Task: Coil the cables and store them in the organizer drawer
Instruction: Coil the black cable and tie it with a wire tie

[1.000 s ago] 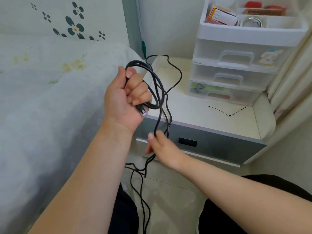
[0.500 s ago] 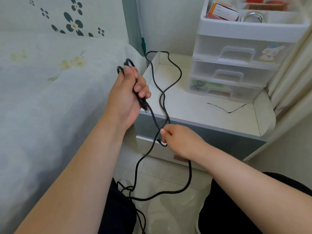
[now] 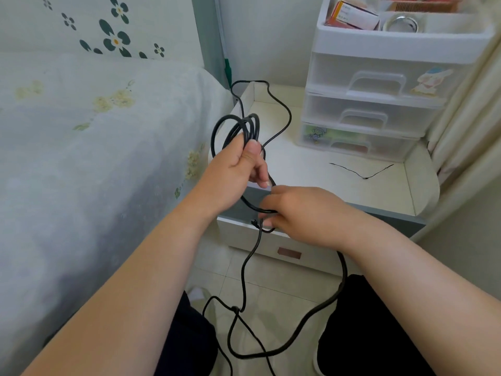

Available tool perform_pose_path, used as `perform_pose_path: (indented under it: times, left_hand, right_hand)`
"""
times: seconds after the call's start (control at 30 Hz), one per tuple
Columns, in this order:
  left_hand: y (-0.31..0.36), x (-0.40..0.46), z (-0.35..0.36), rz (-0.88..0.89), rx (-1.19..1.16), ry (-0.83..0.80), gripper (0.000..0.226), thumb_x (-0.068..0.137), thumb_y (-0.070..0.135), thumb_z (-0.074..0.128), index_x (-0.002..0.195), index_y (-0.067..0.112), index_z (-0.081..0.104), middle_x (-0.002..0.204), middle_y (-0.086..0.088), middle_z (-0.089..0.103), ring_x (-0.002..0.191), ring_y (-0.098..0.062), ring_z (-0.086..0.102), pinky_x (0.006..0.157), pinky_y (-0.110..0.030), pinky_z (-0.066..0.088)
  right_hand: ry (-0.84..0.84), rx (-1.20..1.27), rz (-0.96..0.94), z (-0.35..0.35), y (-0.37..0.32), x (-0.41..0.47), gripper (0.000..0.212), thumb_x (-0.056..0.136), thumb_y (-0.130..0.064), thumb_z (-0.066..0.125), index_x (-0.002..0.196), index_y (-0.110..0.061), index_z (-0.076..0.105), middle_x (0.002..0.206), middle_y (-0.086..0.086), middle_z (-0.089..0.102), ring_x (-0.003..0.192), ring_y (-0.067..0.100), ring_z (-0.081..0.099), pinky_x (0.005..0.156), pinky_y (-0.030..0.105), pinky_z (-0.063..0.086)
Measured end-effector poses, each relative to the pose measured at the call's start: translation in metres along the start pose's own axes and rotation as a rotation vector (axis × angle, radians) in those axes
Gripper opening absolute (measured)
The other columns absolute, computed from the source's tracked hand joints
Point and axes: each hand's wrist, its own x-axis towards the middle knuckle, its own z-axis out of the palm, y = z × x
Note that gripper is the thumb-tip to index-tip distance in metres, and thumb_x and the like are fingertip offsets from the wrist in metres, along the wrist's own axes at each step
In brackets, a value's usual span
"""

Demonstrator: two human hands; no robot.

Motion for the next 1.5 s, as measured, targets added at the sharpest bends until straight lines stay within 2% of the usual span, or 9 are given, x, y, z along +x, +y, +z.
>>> perform_pose_path:
  times: [0.27,0.47,0.6,0.7,0.87,1.0,1.1,1.3,1.5]
  left_hand:
    - [-0.005,0.004,-0.002,-0.241,-0.032,-0.076,0.035,0.104,0.037,0.028,0.079,0.019,0.046,0.051,0.000,0.057,0.039,-0.015,0.048,0.049,-0.026,0.039]
    - [-0.003,0.004,0.002,-0.528,-0.526,-0.381,0.050,0.103,0.036,0.032,0.061,0.015,0.048,0.037,0.001,0.033,0.026,-0.006,0.020,0.035,-0.014,0.014]
    - [-0.001,0.004,0.002,-0.619,-0.903,-0.551,0.038,0.096,0.032,0.035,0.064,0.018,0.051,0.033,0.008,0.032,0.023,-0.001,0.026,0.031,-0.014,0.015]
    - [0.001,0.005,0.003,-0.601,-1.023,-0.609,0.033,0.095,0.028,0.035,0.066,0.017,0.048,0.031,0.009,0.035,0.022,-0.002,0.030,0.030,-0.013,0.018]
    - [0.000,0.007,0.002,-0.571,-1.226,-0.725,0.034,0.099,0.026,0.030,0.073,0.014,0.048,0.031,0.004,0.033,0.026,-0.009,0.021,0.031,-0.018,0.021]
    - [0.000,0.006,0.005,-0.561,-1.191,-0.702,0.033,0.098,0.027,0.032,0.071,0.015,0.045,0.031,0.005,0.032,0.027,-0.009,0.018,0.030,-0.017,0.019]
    - [0.000,0.006,0.004,-0.549,-1.175,-0.649,0.035,0.098,0.029,0.032,0.070,0.016,0.046,0.038,0.007,0.021,0.028,-0.008,0.017,0.030,-0.017,0.018]
    - [0.004,0.005,0.006,-0.484,-1.185,-0.526,0.041,0.089,0.051,0.039,0.071,0.017,0.054,0.046,0.010,0.019,0.033,-0.005,0.015,0.033,-0.016,0.016]
    - [0.012,0.000,0.004,-0.477,-1.033,-0.490,0.037,0.091,0.046,0.040,0.067,0.021,0.054,0.041,0.011,0.021,0.029,-0.003,0.018,0.031,-0.012,0.020]
  right_hand:
    - [0.183,0.319,-0.064,-0.015,0.017,-0.003,0.018,0.092,-0.036,0.054,0.098,-0.027,0.068,0.075,-0.013,0.055,0.072,0.009,0.050,0.065,0.029,0.041]
    - [0.472,0.342,0.035,-0.019,0.026,0.006,0.026,0.078,-0.055,0.062,0.083,-0.029,0.062,0.069,-0.019,0.055,0.067,-0.004,0.050,0.060,0.023,0.040]
    - [0.520,0.574,0.085,-0.019,0.036,0.013,0.023,0.074,-0.048,0.069,0.082,-0.026,0.066,0.079,-0.007,0.067,0.076,0.013,0.060,0.071,0.040,0.050]
    - [0.567,0.658,0.042,-0.016,0.037,0.019,0.017,0.079,-0.035,0.071,0.082,-0.019,0.069,0.087,-0.002,0.062,0.083,0.013,0.059,0.079,0.035,0.049]
    - [0.425,0.929,0.066,-0.020,0.039,0.021,0.017,0.091,-0.022,0.061,0.097,-0.011,0.072,0.085,0.007,0.070,0.076,0.013,0.065,0.074,0.028,0.054]
    - [0.362,0.967,0.078,-0.023,0.045,0.020,0.017,0.091,-0.023,0.060,0.100,-0.015,0.072,0.091,0.021,0.071,0.079,0.020,0.072,0.075,0.033,0.057]
    - [0.339,1.027,0.079,-0.025,0.047,0.020,0.018,0.092,-0.025,0.059,0.100,-0.015,0.072,0.090,0.011,0.073,0.079,0.020,0.072,0.079,0.038,0.056]
    - [0.305,1.172,0.076,-0.025,0.046,0.026,0.035,0.098,-0.027,0.048,0.108,0.001,0.066,0.066,-0.006,0.061,0.053,0.013,0.042,0.052,0.023,0.041]
    - [0.279,1.203,0.077,-0.022,0.050,0.029,0.043,0.098,-0.034,0.046,0.097,0.005,0.063,0.067,0.002,0.066,0.049,0.016,0.054,0.052,0.028,0.050]
